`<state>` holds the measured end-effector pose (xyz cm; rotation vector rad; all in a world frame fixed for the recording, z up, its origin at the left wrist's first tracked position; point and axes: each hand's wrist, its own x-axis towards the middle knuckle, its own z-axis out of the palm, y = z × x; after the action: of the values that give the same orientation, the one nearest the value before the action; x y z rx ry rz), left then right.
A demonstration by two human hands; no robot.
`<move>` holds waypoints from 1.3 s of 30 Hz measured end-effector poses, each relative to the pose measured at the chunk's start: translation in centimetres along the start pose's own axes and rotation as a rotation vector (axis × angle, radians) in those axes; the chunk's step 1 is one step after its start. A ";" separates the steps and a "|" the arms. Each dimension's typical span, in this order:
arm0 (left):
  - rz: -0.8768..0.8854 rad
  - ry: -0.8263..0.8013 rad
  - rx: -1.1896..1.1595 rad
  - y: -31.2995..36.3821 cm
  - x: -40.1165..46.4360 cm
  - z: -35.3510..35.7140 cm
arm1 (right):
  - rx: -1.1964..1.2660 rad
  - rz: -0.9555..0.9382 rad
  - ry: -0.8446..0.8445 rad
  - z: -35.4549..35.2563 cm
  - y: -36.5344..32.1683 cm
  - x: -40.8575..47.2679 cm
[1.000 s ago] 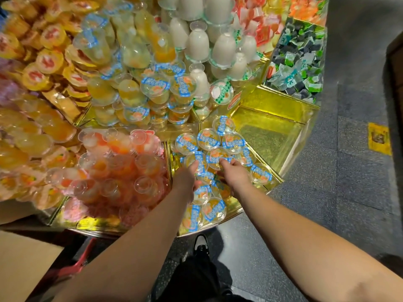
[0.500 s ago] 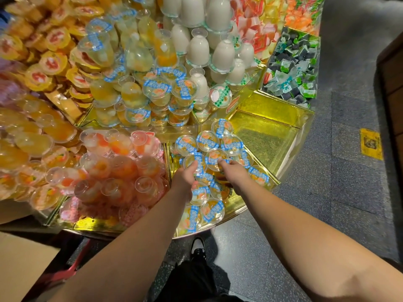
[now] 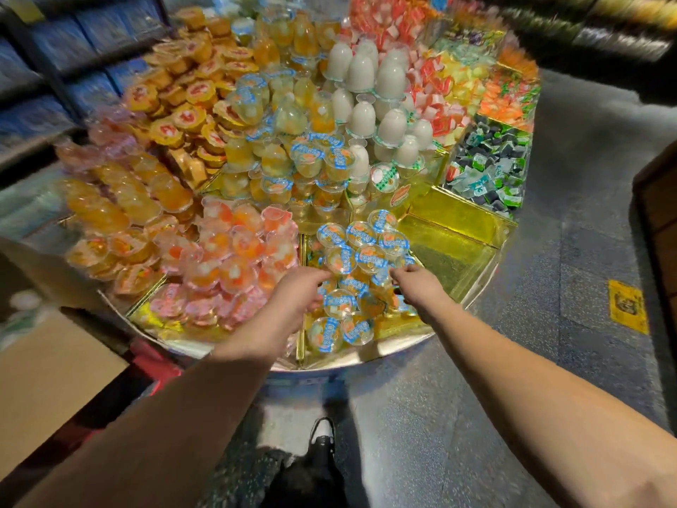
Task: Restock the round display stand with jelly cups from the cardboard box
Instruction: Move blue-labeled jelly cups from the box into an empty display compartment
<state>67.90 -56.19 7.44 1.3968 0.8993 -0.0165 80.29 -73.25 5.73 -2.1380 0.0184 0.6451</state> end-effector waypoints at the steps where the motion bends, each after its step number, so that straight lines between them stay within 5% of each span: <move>1: 0.033 0.006 0.036 -0.1 -1.5 -1.1 | -0.006 -0.045 -0.014 0.1 -0.4 -1.6; 7: 0.220 0.195 0.306 -1.0 -11.1 -9.5 | -0.184 -0.336 -0.163 3.7 -4.1 -11.4; 20: 0.138 0.662 0.386 -8.0 -22.6 -35.0 | -0.653 -0.874 -0.572 26.3 -15.5 -26.4; 30: -0.046 0.761 0.395 -18.3 -25.4 -58.4 | -0.773 -0.856 -0.799 52.7 -19.9 -33.0; 39: -0.291 0.759 0.267 -25.7 -23.4 -68.7 | -0.833 -0.695 -0.948 65.0 -19.9 -32.4</move>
<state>2.58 -15.54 5.08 1.5247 1.7796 0.1913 28.48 -18.72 4.09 -2.0954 -1.6606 1.2865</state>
